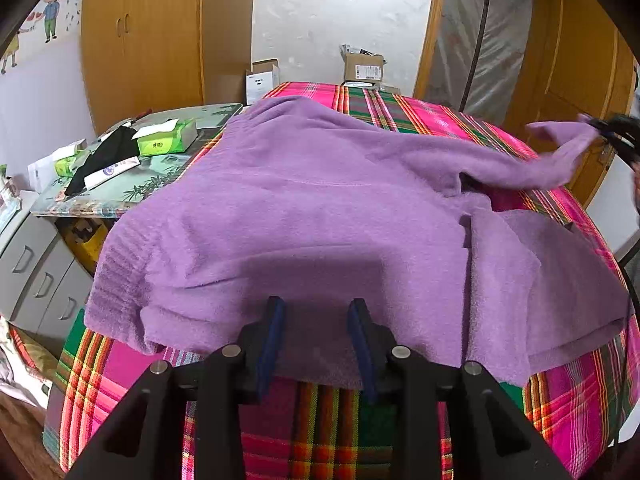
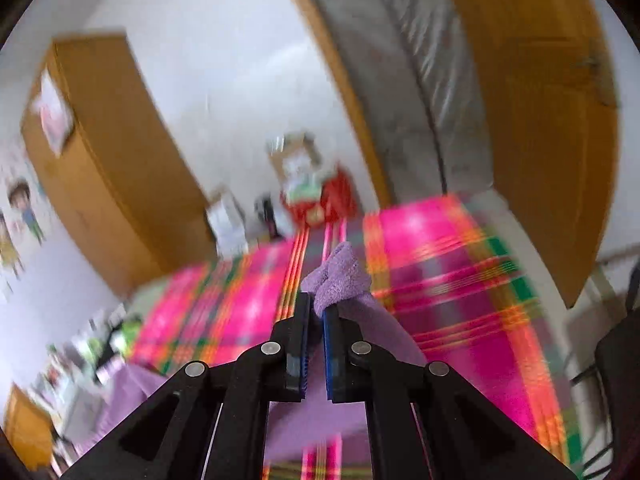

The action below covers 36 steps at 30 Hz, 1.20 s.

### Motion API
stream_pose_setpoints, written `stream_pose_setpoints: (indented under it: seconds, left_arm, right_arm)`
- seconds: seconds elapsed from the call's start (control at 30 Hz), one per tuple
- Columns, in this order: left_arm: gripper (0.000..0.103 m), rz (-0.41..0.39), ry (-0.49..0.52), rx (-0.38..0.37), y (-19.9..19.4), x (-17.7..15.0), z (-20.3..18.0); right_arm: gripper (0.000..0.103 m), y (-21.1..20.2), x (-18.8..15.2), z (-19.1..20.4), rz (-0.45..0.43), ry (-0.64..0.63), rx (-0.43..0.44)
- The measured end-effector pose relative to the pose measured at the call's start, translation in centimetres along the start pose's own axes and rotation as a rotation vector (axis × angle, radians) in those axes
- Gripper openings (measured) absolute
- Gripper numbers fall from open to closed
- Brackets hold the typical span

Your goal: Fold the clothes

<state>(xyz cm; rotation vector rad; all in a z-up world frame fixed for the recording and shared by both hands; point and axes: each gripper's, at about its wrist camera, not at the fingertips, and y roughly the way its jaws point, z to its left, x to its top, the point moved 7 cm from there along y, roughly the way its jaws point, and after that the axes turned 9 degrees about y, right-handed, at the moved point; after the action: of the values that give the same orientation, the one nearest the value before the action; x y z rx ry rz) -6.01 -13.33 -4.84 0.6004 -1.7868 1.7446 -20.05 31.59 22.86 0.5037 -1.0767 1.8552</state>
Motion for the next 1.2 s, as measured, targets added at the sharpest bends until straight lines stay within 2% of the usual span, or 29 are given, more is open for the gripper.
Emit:
stream_pose_setpoints:
  seconds: [0.03,0.1,0.17,0.3,0.4,0.47,0.6,0.77,1.0,1.1,1.13,1.2]
  left_arm:
    - [0.035,-0.001,-0.001,-0.001,0.0,0.0,0.0]
    - [0.035,-0.002,-0.004,-0.005,0.0,0.0,0.1]
    - [0.035,-0.002,-0.003,-0.006,0.0,0.0,0.1]
    - [0.038,0.002,0.013,-0.001,0.0,0.1,-0.1]
    - [0.04,0.007,0.028,0.005,0.1,0.1,-0.3]
    - [0.04,0.008,0.031,0.007,0.1,0.1,-0.4]
    - [0.04,0.006,0.028,0.005,0.1,0.1,-0.3]
    - [0.04,0.006,0.031,0.01,0.1,0.1,-0.4]
    - [0.04,0.008,0.038,0.018,0.0,0.0,-0.5]
    - [0.04,0.009,0.04,0.022,0.0,0.0,-0.6]
    - [0.04,0.009,0.041,0.024,0.0,0.0,-0.6]
    - [0.041,0.01,0.044,0.028,0.1,0.0,-0.6]
  right_arm:
    - [0.006,-2.0,0.0,-1.2,-0.03,0.037,0.003]
    - [0.006,-4.6,-2.3,-4.5,-0.013,0.093,-0.031]
    - [0.006,-5.8,-4.9,-7.2,0.036,0.127,-0.083]
    - [0.01,-6.9,-12.4,-12.2,0.237,0.204,-0.161]
    - [0.019,-7.6,-14.6,-13.1,0.268,0.169,-0.203]
    - [0.036,-8.5,-14.3,-12.9,0.224,0.083,-0.247]
    - [0.039,-10.2,-13.2,-11.3,0.132,-0.111,-0.297]
    - [0.04,-5.9,-13.5,-7.8,0.219,-0.278,-0.161]
    - [0.04,1.2,-11.0,-8.8,0.318,-0.211,-0.093]
    - [0.04,2.8,-11.0,-8.7,0.366,-0.224,-0.075]
    - [0.039,2.2,-10.4,-9.3,0.342,-0.205,-0.087]
    - [0.02,0.8,-9.2,-10.7,0.284,-0.16,-0.116]
